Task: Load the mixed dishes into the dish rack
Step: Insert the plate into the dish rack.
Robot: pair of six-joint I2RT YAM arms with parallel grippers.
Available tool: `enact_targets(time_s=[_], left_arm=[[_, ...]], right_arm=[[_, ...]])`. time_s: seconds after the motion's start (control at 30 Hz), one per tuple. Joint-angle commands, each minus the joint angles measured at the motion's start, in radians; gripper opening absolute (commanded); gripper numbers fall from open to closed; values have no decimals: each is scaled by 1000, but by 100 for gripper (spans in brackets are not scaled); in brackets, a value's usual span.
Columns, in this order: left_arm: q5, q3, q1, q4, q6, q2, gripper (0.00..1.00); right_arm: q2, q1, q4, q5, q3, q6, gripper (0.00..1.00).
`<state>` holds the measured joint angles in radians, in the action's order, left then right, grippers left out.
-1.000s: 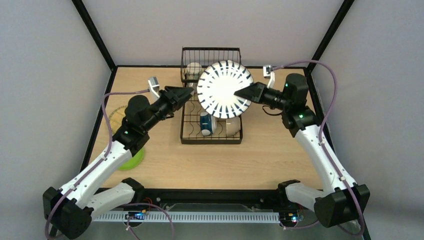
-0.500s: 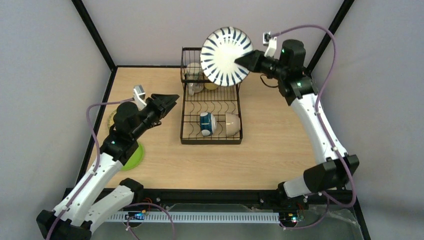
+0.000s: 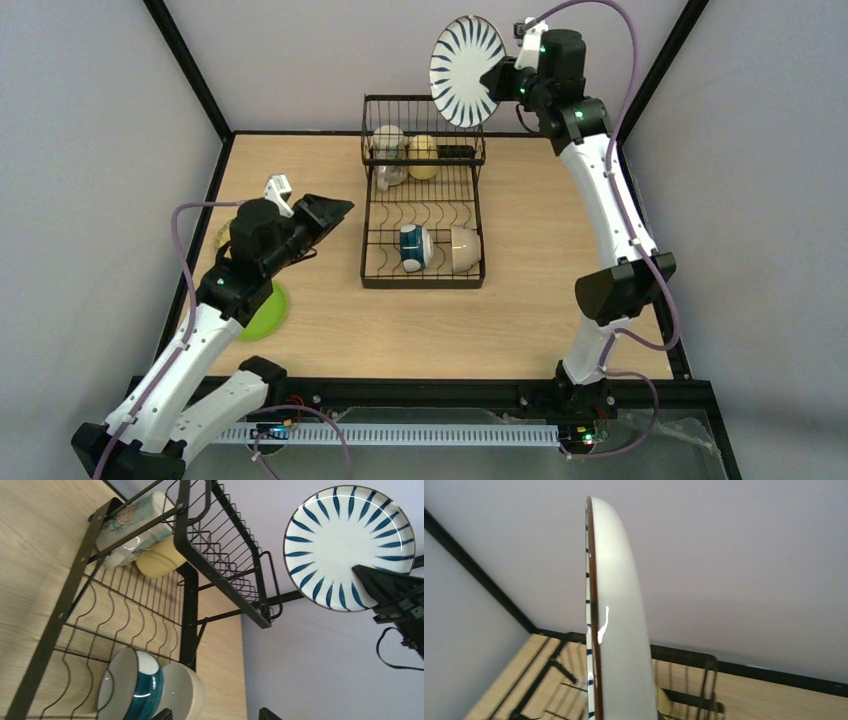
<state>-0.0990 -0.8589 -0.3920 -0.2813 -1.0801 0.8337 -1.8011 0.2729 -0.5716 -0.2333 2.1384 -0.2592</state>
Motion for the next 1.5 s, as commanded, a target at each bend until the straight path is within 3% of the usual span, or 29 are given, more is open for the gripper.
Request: enact_targets(time_s=[0.0,0.4,0.7,1.47], left_arm=[[25,-26,5,-85,61,6,96],[38,-17,5,-197,125,-33,94],[4,17,5,-210,133,-53,94],[-43,34,5,-229,137,-61,92]], right_arm=[[-27,45,23,183,113,118,0],[-144,248,58,663,203,321,0],[-145,282,98,851,208,359,0],[-189,308,22,961,246,265,0]])
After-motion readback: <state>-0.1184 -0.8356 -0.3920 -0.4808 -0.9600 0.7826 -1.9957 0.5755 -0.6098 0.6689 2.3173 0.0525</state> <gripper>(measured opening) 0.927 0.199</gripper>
